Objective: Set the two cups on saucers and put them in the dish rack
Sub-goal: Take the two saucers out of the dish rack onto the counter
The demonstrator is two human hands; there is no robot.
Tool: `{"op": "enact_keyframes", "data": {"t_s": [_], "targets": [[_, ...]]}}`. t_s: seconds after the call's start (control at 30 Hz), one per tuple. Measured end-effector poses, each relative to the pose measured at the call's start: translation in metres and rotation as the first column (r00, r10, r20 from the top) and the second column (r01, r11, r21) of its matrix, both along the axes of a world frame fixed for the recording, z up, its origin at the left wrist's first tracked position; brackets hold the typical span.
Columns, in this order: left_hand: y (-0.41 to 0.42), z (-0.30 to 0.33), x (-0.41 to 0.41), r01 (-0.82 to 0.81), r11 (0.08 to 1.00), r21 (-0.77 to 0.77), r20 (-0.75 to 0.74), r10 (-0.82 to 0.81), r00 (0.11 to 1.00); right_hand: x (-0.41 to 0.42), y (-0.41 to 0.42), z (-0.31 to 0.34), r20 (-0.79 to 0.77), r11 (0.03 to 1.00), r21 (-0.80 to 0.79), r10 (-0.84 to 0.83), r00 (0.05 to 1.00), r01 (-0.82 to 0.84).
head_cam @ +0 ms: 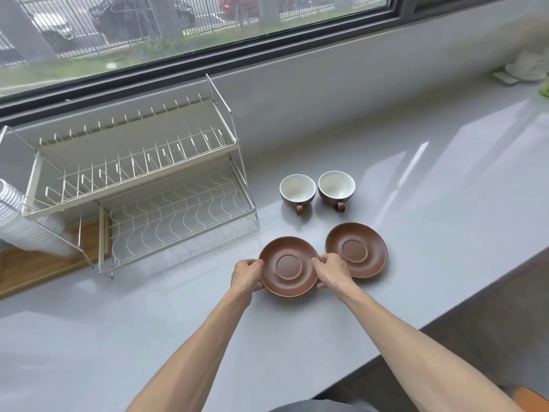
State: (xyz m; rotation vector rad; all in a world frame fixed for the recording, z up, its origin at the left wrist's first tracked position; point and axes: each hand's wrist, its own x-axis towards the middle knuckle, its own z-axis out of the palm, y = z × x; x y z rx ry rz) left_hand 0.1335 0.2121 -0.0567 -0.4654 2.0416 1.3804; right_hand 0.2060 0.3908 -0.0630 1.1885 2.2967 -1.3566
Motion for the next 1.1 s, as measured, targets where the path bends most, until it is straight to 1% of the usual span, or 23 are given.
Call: {"op": "enact_keyframes", "data": {"t_s": [0.2,0.5,0.63,0.7,0.77,0.83,0.9,0.97,1.03,1.1], "targets": [[0.003,0.000,-0.004,0.012,0.997,-0.076,0.001,-0.012,1.000,-0.006,0.000,0.002,0.014,0.999,0.005,0.043,0.999,-0.043],[0.001,-0.003,-0.015,0.026,0.993,-0.115,-0.035,-0.030,0.999,-0.014,-0.001,0.003,0.043,0.996,0.030,0.085,0.995,-0.086],[0.002,0.001,-0.019,0.103,0.980,-0.167,-0.039,-0.111,0.993,-0.017,0.002,0.006,0.061,0.991,0.040,0.128,0.990,-0.131],[0.004,0.003,-0.022,0.146,0.953,-0.267,-0.085,-0.174,0.981,-0.019,0.007,0.011,0.091,0.980,0.079,0.173,0.981,-0.180],[0.009,0.008,-0.027,0.163,0.919,-0.358,-0.163,-0.234,0.959,-0.023,0.014,0.017,0.113,0.966,0.147,0.197,0.974,-0.213],[0.019,0.017,-0.032,0.160,0.912,-0.377,-0.256,-0.269,0.929,-0.028,0.024,0.022,0.116,0.953,0.223,0.184,0.976,-0.207],[0.033,0.026,-0.037,0.163,0.919,-0.359,-0.344,-0.293,0.892,-0.033,0.040,0.027,0.073,0.953,0.261,0.141,0.987,-0.156],[0.052,0.034,-0.042,0.186,0.937,-0.297,-0.399,-0.299,0.867,-0.039,0.060,0.033,-0.002,0.962,0.262,0.078,0.997,-0.075],[0.074,0.041,-0.048,0.222,0.958,-0.182,-0.399,-0.278,0.874,-0.046,0.080,0.039,-0.076,0.968,0.251,-0.002,0.997,0.021],[0.098,0.046,-0.054,0.243,0.967,-0.069,-0.361,-0.252,0.898,-0.055,0.099,0.043,-0.136,0.961,0.250,-0.083,0.987,0.116]]}}
